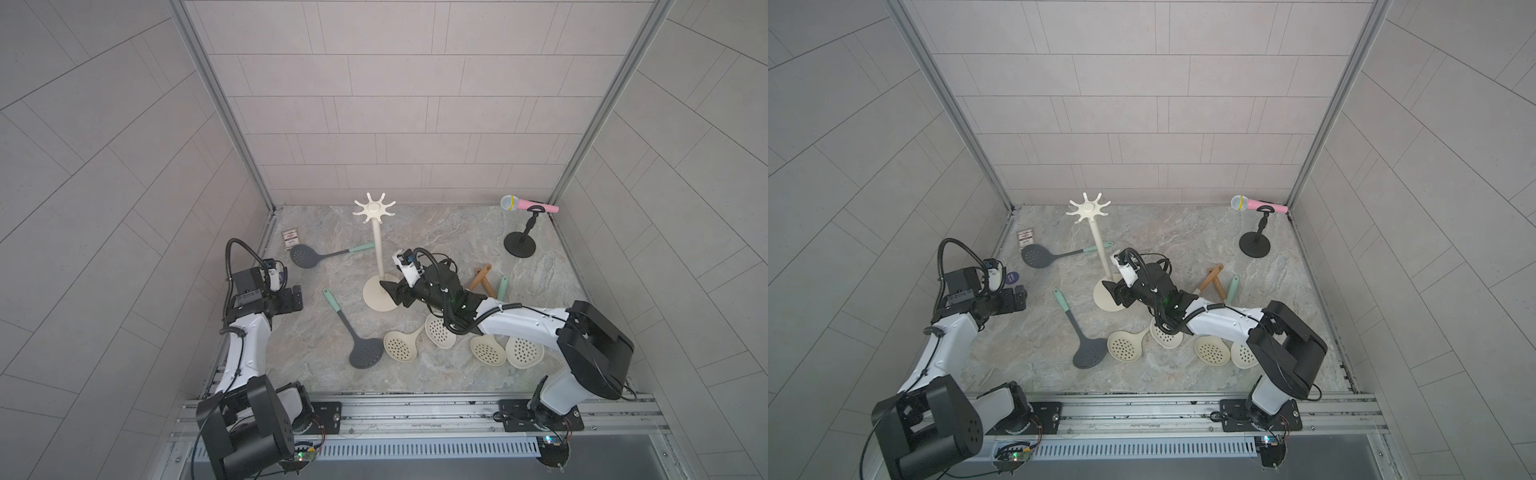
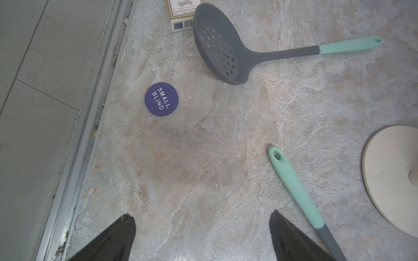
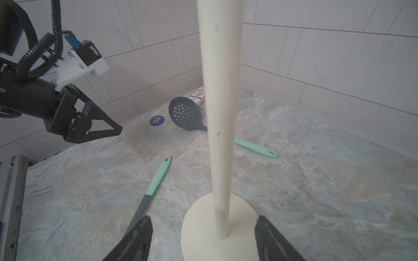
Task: Hang the skimmer on the kitchen utensil rack
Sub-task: Move the rack to the center of the board.
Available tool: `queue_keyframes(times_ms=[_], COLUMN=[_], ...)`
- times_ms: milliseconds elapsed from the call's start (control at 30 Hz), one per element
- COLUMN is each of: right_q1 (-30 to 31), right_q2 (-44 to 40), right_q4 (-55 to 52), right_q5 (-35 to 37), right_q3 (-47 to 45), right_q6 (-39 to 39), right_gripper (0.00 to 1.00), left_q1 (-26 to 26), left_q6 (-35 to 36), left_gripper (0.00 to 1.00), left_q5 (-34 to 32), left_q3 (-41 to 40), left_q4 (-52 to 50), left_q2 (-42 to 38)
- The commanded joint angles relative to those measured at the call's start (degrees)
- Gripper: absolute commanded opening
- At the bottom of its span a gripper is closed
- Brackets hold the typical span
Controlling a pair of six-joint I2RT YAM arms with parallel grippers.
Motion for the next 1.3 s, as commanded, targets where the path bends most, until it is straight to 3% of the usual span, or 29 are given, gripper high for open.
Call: queue_keyframes(times_ms=[0,233,400,500,667,833,1267], right_q1=[0.29,0.2,0.11,0.16,0.12,-0.88,-8.98], right_q2=[3.15,9.08,12.41,14.3,16.06,15.46,12.36], right_q4=[5.42,13.73,17.08,18.77,22.96,24.53,19.76], right_q5=[-3.09,-0.83,1.79,2.68,5.82,8.82,7.62], right_q3=[2.75,5.65,7.87,8.9,8.21,6.33,7.78], right_q6=[0.54,0.59,-0.14,0.12,0.48,-0.9,-4.66], right_gripper=[0.73,0.68,0.53,0.51,0.22,0.03,0.0], left_q1=[0.51,0.71,0.84,0.83,0.89,0.89,0.93], left_q6=[0.22,-0.01,-0.14,-0.17,-0.14,0.01,0.22], left_gripper=[1.0,1.0,1.0,1.0,1.0,1.0,1.0], left_q5=[1.52,2.18,2.28,2.51,2.52,2.6,2.51], left_q3=[0.77,0.72,0.78,0.77,0.65,0.7,0.85], left_q4=[-0.32,-0.14,-0.14,-0.14,-0.06,0.12,0.04], left_q2=[0.02,0.53,0.97,1.08,1.17,1.68,2.8])
